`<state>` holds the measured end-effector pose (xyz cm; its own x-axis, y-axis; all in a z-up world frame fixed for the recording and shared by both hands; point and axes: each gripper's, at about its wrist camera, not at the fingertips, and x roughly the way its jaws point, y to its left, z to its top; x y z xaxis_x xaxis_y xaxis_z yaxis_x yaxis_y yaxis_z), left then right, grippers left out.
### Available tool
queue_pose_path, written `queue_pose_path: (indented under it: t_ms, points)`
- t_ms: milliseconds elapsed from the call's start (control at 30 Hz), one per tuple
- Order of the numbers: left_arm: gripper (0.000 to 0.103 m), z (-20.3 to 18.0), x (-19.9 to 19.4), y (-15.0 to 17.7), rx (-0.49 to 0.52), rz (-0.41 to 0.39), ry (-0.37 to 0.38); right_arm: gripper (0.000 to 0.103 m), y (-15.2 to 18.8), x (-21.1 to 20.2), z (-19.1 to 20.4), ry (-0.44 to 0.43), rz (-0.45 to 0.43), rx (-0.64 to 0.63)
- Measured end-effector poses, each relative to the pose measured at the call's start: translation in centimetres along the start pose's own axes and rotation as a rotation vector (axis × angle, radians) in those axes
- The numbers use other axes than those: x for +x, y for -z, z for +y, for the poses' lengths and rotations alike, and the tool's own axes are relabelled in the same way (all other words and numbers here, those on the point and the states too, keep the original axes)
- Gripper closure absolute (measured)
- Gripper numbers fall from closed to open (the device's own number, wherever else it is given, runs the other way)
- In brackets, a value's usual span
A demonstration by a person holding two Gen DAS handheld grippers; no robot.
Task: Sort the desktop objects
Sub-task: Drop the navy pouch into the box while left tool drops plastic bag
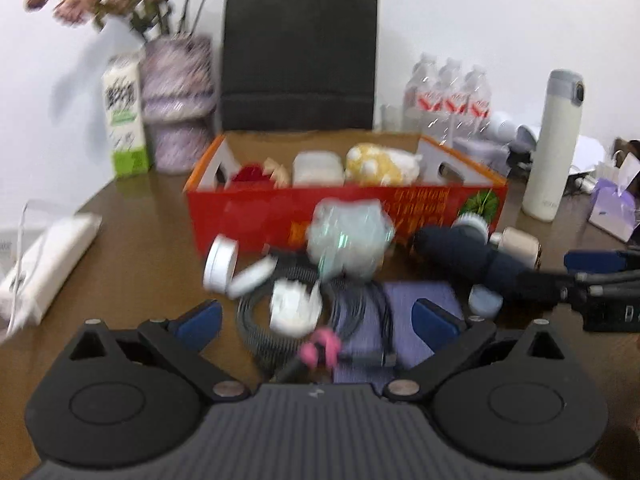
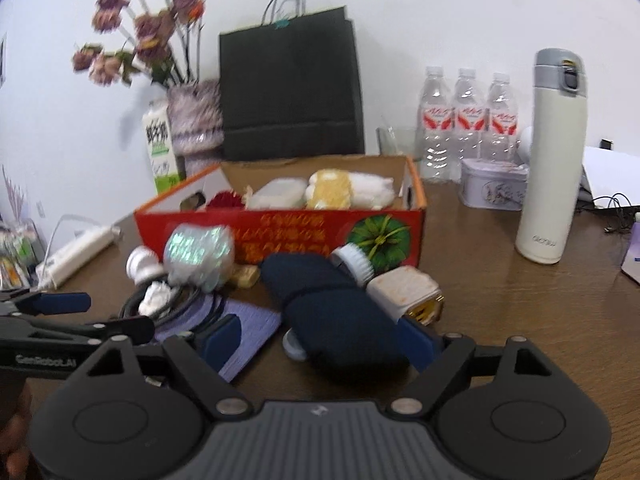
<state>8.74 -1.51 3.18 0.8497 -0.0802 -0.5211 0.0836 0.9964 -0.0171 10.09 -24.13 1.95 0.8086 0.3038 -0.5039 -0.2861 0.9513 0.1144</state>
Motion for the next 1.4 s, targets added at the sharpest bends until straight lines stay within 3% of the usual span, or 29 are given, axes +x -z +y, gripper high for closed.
queue_pose_path:
  t_ms: [100,233,267,300,367,433,533,700,800,933,1067,1167,1233,1300,1400]
  points:
    - [0.0,-0.2,1.6,-2.3,-0.015,0.0,0.066,0.019,-0.8,1.0,-0.9,0.002,0.035,-0.028]
    - [0.002,-1.5,5.8,-4.7,0.043,0.123,0.031,0.013,-1.7,4.1,-1.5,-0.053,0.103,-0.074]
    - [0.01,-1.4,6.3,-5.0,0.033,0.122,0.036,0.016,-1.9,4.8,-1.5,-0.059,0.108,-0.086]
    - [0.03,-1.3,6.5,-5.2,0.017,0.119,0.046,0.017,-2.2,5.4,-1.6,-0.073,0.125,-0.089]
    - [0.059,-0.8,6.7,-5.4,-0.032,0.137,0.08,0.02,-2.6,6.8,-2.2,-0.123,0.178,-0.05]
    - [0.064,-0.3,6.3,-5.3,-0.067,0.139,0.126,0.025,-2.9,8.1,-2.8,-0.155,0.212,-0.007]
    - [0.069,0.0,4.2,-5.0,-0.072,0.096,0.125,0.037,-3.3,8.3,-3.3,-0.165,0.213,0.048]
    - [0.07,0.7,-1.9,-5.9,-0.116,-0.002,0.165,0.043,-3.5,4.6,-1.7,-0.131,0.157,0.014]
    - [0.068,0.7,-5.7,-5.3,-0.107,-0.013,0.202,0.043,-2.7,0.4,-1.0,-0.101,0.088,0.017]
    - [0.068,-1.2,-8.5,-0.1,-0.061,0.122,0.269,0.043,0.1,-5.7,-0.3,0.005,0.034,-0.015]
    - [0.068,-2.4,-10.5,4.3,-0.023,0.195,0.284,0.045,4.2,-7.7,-0.3,0.032,0.147,-0.043]
    - [0.049,-2.3,-10.8,6.0,-0.024,0.229,0.269,0.044,5.7,-8.2,1.0,0.047,0.184,-0.065]
    - [0.044,-2.6,-11.4,6.3,0.014,0.215,0.241,0.04,6.1,-8.3,2.3,0.058,0.2,-0.097]
    - [0.02,-2.8,-11.8,6.3,0.035,0.203,0.242,0.037,6.2,-8.7,3.5,0.073,0.193,-0.138]
    - [0.022,-3.3,-11.3,6.2,0.07,0.188,0.241,0.031,5.8,-9.0,3.0,0.035,0.163,-0.086]
